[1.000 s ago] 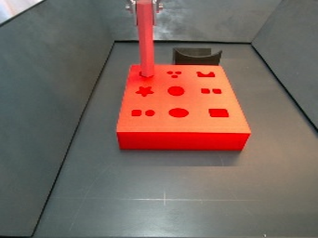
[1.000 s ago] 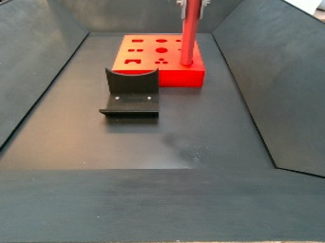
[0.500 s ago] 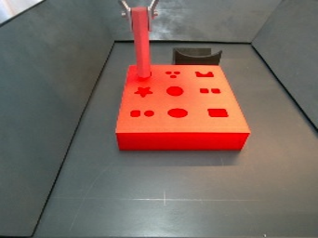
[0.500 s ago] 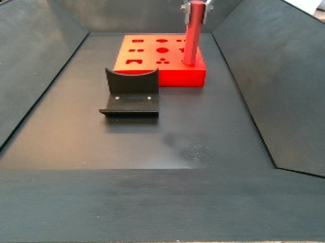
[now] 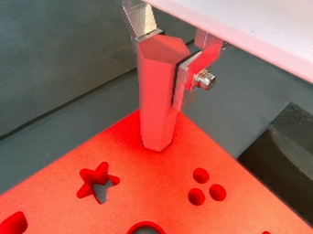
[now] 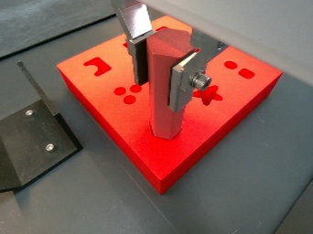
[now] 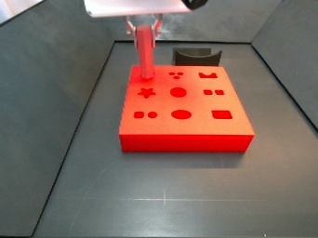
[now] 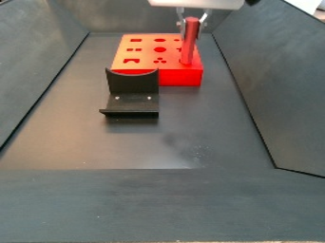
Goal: Pick up the hexagon object. Move up. Move to above the board. Insert the hexagon object.
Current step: Insert the hexagon object.
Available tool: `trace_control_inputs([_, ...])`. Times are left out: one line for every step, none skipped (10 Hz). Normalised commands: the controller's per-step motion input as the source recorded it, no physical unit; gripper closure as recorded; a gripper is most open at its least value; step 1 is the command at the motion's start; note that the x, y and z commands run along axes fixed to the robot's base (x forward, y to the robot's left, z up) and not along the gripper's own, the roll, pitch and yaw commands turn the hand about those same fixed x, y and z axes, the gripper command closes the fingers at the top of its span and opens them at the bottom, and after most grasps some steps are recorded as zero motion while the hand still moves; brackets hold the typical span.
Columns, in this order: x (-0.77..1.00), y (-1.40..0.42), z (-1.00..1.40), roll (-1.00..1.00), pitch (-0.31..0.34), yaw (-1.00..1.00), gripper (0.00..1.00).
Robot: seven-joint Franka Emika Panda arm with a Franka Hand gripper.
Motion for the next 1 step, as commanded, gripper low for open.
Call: trace_control_inputs([0.00,0.00,0.00,0.00,0.000,0.00,1.00])
